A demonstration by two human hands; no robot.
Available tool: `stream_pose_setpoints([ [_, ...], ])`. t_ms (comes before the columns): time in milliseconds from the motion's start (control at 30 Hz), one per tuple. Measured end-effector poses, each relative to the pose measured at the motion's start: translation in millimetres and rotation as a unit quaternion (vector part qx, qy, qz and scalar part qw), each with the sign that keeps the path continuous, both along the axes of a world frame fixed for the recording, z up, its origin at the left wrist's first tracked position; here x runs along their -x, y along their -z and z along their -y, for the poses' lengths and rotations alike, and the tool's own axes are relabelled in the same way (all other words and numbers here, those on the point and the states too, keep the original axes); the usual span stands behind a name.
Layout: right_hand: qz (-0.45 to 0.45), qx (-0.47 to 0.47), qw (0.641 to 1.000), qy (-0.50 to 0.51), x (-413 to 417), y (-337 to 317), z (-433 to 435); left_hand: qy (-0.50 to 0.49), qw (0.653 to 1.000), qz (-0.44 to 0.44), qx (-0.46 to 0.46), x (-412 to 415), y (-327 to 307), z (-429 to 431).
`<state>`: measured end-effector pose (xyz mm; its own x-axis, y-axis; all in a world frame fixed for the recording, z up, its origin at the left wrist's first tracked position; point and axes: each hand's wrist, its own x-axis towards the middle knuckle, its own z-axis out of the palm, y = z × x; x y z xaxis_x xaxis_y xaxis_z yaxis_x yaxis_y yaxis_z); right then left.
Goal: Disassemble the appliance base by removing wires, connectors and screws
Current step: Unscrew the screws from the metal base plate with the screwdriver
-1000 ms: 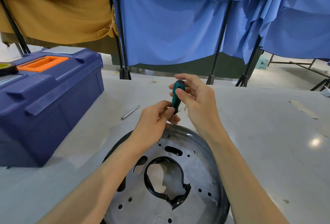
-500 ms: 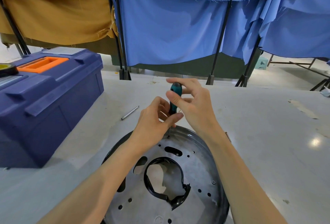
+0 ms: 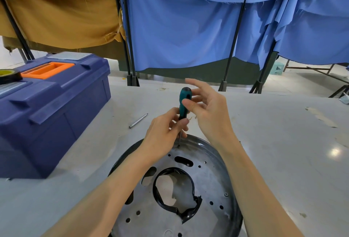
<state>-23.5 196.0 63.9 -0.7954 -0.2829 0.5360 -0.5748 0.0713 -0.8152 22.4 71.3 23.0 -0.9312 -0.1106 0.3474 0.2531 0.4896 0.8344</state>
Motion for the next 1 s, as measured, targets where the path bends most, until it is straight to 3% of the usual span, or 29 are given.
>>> stream_pose_setpoints([
  [167, -0.006, -0.008, 1.000, -0.023, -2.4, 0.4, -0.2, -0.041, 0.999, 0.008, -0.020, 0.3, -0.3, -1.3],
  [433, -0.018, -0.004, 1.000, 0.008, -0.3, -3.4, -4.5, -0.083, 0.996, 0.019, 0.039, 1.9, 1.1, 2.6],
  [667, -0.034, 0.150, 0.988, -0.029, -0.4, -22.0, -24.2, -0.092, 0.990, 0.027, 0.108, 1.5, 6.4, 4.8],
  [733, -0.046, 0.148, 0.988, -0.018, 2.1, -24.8, -32.0, -0.093, 0.988, 0.030, 0.120, 2.4, 7.6, 5.2],
  [800, -0.047, 0.082, 0.996, 0.001, 5.6, -23.2, -38.3, -0.096, 0.986, 0.034, 0.134, 3.2, 8.5, 6.1],
  [867, -0.028, -0.048, 0.998, 0.006, 9.0, -17.4, -39.9, -0.093, 0.984, 0.035, 0.147, 3.9, 9.2, 6.8],
  [1000, 0.018, -0.343, 0.939, -0.022, 13.7, 3.0, -27.0, -0.088, 0.979, 0.038, 0.179, 5.0, 9.4, 6.6],
])
